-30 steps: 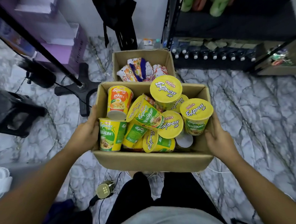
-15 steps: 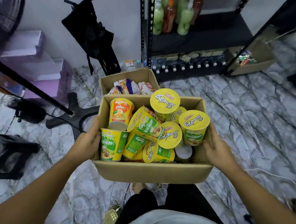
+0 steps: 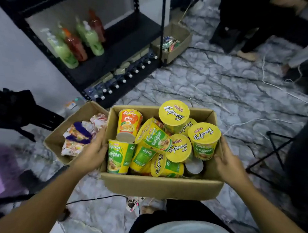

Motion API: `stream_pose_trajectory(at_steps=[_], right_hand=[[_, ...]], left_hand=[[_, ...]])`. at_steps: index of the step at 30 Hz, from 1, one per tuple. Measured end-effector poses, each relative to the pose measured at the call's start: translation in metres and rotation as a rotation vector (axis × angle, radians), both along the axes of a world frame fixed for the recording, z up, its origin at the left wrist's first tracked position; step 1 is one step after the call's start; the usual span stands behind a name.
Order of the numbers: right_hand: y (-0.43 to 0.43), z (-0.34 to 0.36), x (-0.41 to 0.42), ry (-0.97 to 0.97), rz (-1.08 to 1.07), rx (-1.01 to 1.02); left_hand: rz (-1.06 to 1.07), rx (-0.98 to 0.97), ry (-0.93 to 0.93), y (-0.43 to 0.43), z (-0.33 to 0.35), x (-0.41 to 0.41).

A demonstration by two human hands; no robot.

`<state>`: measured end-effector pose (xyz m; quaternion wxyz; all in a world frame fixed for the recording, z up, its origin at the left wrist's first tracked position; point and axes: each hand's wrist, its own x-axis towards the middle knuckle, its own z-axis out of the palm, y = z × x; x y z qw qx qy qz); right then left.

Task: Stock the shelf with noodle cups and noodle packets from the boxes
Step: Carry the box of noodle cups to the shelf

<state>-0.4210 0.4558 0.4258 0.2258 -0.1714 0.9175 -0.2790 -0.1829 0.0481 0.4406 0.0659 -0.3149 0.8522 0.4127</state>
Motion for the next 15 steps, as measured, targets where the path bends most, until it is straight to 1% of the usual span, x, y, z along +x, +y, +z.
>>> stream_pose_trajectory(at_steps=[5,10,15], right_hand=[[0.04,-0.004,-0.022,0.012,-0.188,-0.032],[0.076,-0.005,-0.044,0.03,-0.33,-0.015],[0.102,-0.006,-0.059,-0.001,-0.501,-0.052]], left_hand=[[-0.155,0.023,-0.009,0.008,0.0,-0.098],[-0.281,0.019,-0.023,0.022,-0.001,-0.192],[-0.413,-0.008,-0.002,0.059,0.021,-0.282]])
